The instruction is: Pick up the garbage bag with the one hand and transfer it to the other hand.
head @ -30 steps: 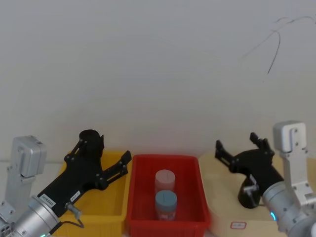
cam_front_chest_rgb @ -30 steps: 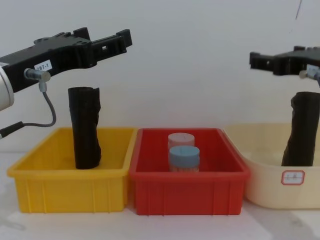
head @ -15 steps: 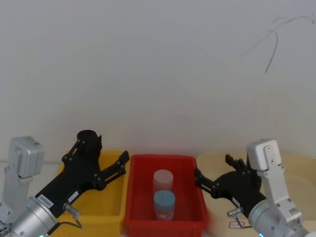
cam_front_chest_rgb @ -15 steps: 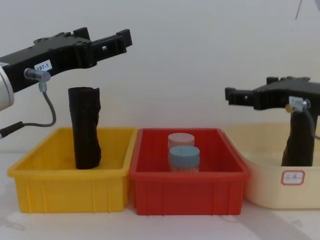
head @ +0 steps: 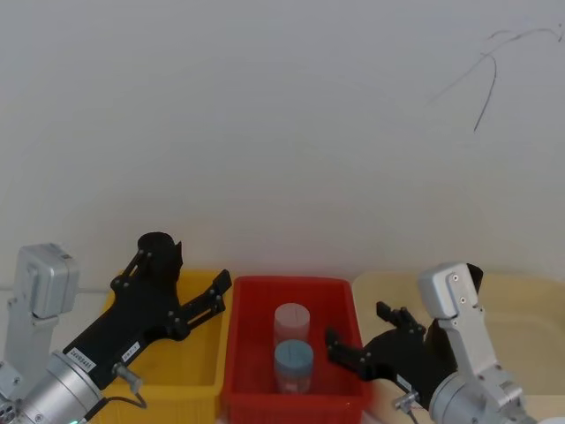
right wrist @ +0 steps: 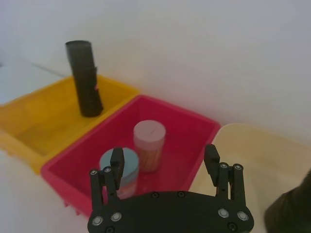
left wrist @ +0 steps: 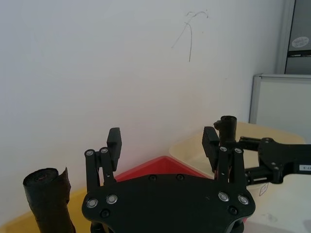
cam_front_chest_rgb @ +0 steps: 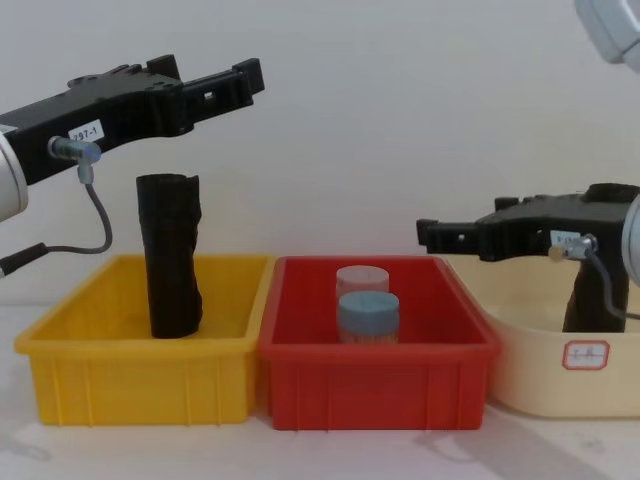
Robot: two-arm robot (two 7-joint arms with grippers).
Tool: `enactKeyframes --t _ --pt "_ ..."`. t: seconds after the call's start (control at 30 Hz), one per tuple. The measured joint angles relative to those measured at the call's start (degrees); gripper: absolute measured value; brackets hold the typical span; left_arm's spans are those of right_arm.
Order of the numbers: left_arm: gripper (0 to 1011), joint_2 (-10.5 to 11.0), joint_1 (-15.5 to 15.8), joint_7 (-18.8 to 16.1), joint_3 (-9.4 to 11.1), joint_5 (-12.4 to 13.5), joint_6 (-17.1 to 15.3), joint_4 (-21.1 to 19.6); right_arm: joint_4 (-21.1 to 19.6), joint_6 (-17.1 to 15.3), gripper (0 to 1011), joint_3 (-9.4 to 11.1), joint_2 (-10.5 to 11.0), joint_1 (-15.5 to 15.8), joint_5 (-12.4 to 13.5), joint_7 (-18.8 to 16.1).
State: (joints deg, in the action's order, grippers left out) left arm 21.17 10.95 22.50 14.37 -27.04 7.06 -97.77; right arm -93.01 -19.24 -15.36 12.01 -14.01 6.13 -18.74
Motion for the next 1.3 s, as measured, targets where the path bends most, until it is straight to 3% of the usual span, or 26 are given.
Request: enactKeyframes --t 0.53,1.3 --pt "1002 0.0 0.0 0.0 0.0 0.0 0.0 0.0 0.7 -4.5 1000 -2.6 1.2 -1.4 2.5 -4.6" --pt "1002 0.0 0.0 0.0 0.0 0.0 0.0 0.0 2.6 -7.0 1000 -5.1 -0.1 -3.0 3.0 -3.6"
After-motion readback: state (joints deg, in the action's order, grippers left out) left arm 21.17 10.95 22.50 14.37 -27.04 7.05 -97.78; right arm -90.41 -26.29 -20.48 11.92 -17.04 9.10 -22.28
